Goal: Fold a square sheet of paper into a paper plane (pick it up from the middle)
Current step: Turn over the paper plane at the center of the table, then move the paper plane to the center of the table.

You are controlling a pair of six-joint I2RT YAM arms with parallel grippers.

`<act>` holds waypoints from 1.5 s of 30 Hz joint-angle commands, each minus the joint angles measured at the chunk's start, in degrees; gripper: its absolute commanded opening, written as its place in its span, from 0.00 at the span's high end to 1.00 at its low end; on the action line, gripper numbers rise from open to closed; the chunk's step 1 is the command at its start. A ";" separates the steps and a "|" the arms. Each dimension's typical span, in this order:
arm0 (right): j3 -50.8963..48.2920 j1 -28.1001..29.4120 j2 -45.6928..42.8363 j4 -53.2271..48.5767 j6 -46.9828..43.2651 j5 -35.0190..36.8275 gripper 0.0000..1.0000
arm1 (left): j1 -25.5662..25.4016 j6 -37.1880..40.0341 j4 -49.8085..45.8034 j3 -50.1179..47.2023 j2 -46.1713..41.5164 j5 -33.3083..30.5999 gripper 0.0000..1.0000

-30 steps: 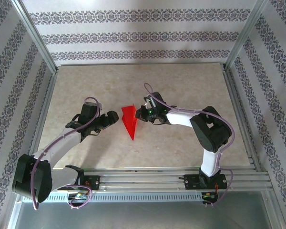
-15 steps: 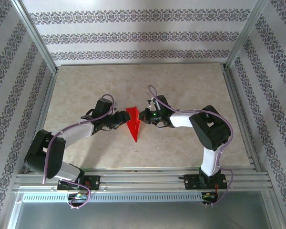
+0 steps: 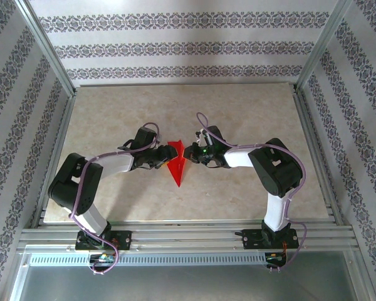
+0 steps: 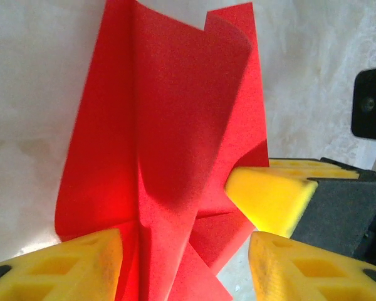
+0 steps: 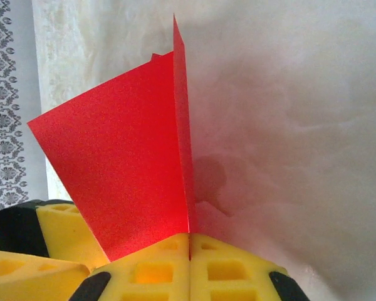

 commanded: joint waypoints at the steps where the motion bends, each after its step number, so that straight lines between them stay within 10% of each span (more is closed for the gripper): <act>1: -1.04 -0.68 1.14 0.48 -0.15 -0.74 0.91 | -0.62 0.21 -0.36 1.07 1.51 -1.64 0.41; 28: -2.20 -2.03 -0.70 -1.03 -4.27 -9.57 0.72 | -0.60 -0.33 -1.13 0.81 4.64 -2.87 0.37; 45: -2.21 -2.37 0.92 -1.66 -2.39 -4.91 0.97 | -0.66 -0.52 -3.16 0.40 3.03 -4.47 0.37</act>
